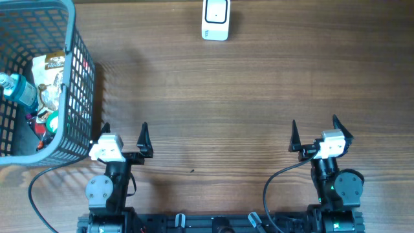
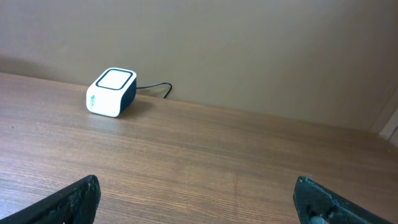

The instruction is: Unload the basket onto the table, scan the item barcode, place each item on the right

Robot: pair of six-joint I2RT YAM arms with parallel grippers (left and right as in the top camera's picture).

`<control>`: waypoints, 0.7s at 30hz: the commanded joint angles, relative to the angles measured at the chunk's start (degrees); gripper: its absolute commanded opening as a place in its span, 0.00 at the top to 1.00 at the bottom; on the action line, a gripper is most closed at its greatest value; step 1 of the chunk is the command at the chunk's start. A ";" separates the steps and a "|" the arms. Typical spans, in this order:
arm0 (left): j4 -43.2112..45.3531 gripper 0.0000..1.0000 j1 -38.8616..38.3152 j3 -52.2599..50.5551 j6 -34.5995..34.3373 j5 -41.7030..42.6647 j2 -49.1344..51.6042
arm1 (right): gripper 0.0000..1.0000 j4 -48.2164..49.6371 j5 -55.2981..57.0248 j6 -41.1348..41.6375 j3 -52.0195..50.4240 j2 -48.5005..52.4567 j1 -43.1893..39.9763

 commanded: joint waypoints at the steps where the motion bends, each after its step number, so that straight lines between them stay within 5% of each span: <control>1: -0.13 0.00 0.26 -0.42 -0.35 -0.59 -0.50 | 0.00 0.11 -0.94 -0.72 -0.04 0.02 0.07; 21: -0.13 0.00 0.26 -0.42 -0.35 -0.59 -0.50 | 0.00 0.11 -0.94 -0.72 -0.04 0.02 0.07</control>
